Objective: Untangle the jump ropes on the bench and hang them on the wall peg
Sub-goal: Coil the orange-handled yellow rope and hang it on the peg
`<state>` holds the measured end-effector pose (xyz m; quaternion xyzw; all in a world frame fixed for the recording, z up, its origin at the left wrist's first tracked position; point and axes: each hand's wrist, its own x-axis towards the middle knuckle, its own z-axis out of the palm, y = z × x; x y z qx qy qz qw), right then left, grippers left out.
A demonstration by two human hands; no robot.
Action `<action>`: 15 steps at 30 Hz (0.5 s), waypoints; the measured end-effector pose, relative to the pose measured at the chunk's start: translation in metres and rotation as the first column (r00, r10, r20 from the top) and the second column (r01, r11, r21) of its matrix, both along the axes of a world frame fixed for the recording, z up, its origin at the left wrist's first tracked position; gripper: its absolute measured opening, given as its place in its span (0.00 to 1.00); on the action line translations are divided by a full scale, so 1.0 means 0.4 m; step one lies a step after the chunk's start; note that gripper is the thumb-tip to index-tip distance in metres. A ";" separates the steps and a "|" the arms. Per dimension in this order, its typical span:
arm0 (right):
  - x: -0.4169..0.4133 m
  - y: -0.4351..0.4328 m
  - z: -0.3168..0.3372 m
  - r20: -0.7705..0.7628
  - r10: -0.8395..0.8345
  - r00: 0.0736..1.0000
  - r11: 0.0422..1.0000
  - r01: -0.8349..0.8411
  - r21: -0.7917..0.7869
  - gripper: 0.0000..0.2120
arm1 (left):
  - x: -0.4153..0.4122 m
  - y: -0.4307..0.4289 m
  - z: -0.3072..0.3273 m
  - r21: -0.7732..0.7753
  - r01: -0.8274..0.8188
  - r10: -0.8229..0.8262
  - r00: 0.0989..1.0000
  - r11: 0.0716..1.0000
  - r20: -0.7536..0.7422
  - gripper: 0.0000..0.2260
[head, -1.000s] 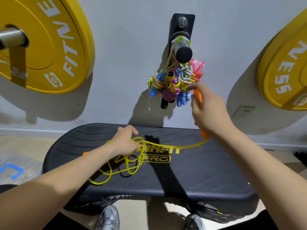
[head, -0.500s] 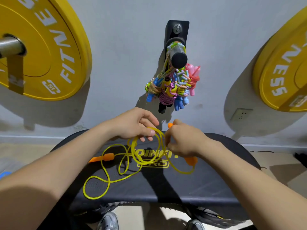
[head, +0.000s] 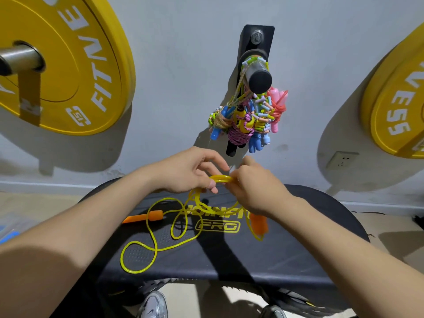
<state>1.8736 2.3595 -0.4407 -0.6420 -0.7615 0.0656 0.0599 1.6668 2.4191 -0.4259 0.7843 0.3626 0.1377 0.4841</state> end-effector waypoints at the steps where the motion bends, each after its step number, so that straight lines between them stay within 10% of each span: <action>1: -0.003 0.005 0.000 0.026 0.013 1.000 1.000 -0.013 -0.015 0.15 | -0.003 0.004 -0.002 0.047 -0.032 0.033 0.999 0.998 -0.006 0.14; 7: 0.009 0.023 0.022 -0.187 0.056 0.981 0.997 -0.047 0.053 0.21 | -0.035 0.021 -0.024 0.144 0.097 -0.051 0.953 0.985 -0.298 0.03; 15: -0.003 0.023 0.055 -0.660 0.023 0.751 0.997 -0.068 -0.041 0.10 | -0.060 0.042 -0.032 0.129 -0.127 0.137 0.988 0.983 -0.069 0.02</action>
